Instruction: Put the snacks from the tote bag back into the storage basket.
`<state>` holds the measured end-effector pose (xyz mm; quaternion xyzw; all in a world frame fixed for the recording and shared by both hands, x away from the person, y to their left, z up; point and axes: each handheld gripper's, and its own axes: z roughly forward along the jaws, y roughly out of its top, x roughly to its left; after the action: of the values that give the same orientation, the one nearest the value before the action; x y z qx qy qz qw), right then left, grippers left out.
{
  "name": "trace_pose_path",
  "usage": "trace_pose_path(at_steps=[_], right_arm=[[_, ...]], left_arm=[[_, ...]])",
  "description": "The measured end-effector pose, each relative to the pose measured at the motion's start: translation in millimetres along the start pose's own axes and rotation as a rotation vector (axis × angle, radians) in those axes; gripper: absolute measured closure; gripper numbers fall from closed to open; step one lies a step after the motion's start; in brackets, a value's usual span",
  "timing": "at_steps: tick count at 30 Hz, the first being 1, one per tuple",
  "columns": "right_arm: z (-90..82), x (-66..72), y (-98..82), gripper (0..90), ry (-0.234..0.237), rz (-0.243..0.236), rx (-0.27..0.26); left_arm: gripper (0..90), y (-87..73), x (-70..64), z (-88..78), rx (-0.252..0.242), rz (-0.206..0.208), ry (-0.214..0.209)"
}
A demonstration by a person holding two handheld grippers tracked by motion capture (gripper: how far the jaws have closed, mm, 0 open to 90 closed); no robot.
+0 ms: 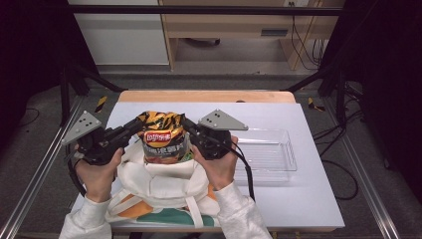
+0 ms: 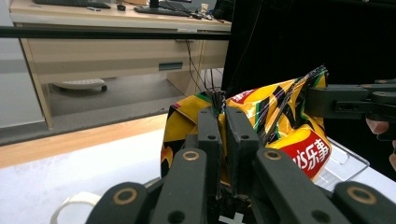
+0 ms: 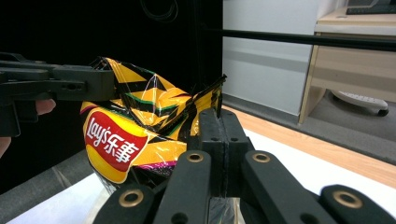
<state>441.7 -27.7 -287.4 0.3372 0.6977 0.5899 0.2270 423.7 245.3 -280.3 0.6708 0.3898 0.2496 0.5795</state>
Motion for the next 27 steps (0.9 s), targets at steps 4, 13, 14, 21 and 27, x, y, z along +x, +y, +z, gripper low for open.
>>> trace_pose_path(at_steps=[4, 13, 14, 21, 27], right_arm=[[-6.3, -4.4, 5.8, 90.0, -0.008, 0.001, -0.014], [-22.0, -15.0, 20.8, 90.0, -0.036, -0.002, -0.032], [-24.2, -16.3, 22.9, 90.0, -0.040, -0.006, -0.035], [-38.1, -26.4, 33.7, 90.0, -0.071, -0.014, -0.055], [-47.3, -34.4, 37.0, 90.0, -0.096, -0.012, -0.057]], left_arm=[[85.5, 9.0, -6.3, 3.9, -0.003, 0.015, -0.002], [85.5, 28.6, -19.3, 16.8, -0.011, 0.027, -0.019], [85.6, 30.8, -20.7, 17.9, -0.011, 0.028, -0.022], [85.7, 44.4, -34.2, 29.7, -0.020, 0.043, -0.036], [85.7, 49.5, -43.2, 40.1, -0.018, 0.050, -0.047]])
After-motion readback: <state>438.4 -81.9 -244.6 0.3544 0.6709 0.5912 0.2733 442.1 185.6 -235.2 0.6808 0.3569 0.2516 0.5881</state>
